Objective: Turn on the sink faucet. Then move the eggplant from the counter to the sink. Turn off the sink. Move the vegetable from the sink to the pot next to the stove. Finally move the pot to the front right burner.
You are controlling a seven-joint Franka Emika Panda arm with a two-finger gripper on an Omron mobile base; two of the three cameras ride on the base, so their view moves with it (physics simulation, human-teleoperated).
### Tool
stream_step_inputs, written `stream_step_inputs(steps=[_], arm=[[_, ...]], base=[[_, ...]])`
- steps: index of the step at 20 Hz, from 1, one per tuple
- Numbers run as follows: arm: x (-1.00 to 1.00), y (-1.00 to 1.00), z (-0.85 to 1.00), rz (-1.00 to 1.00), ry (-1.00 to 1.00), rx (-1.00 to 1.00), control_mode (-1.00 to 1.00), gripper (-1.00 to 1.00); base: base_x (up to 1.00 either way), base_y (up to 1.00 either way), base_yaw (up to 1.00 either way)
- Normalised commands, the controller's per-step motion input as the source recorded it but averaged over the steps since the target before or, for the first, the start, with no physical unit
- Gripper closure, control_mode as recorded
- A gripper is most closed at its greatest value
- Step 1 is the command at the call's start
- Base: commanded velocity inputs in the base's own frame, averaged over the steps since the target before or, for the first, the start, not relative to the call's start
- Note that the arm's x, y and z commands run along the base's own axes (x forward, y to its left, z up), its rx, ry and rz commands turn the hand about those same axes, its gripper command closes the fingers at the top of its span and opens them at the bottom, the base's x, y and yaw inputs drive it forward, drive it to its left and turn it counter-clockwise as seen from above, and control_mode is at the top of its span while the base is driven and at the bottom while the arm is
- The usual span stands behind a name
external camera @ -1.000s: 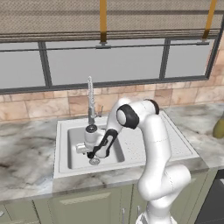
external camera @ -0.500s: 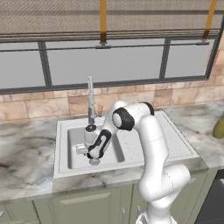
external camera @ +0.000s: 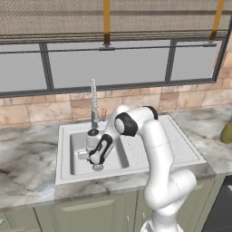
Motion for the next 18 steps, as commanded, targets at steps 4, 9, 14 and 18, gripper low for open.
stream_step_inputs(steps=[4, 9, 14, 18], arm=[[-0.12, 0.0, 0.37, 0.0, 0.0, 0.0, -1.0, 1.0], [-0.21, 0.0, 0.49, 0.0, 0.0, 0.0, -1.0, 1.0], [-0.31, 0.04, 0.52, 0.0, 0.0, 0.0, -1.0, 1.0], [-0.36, 0.08, 0.5, 0.0, 0.0, 0.0, -1.0, 1.0]], base=[[0.0, 0.0, 0.0], [0.0, 0.0, 0.0], [0.0, 0.0, 0.0], [0.0, 0.0, 0.0]])
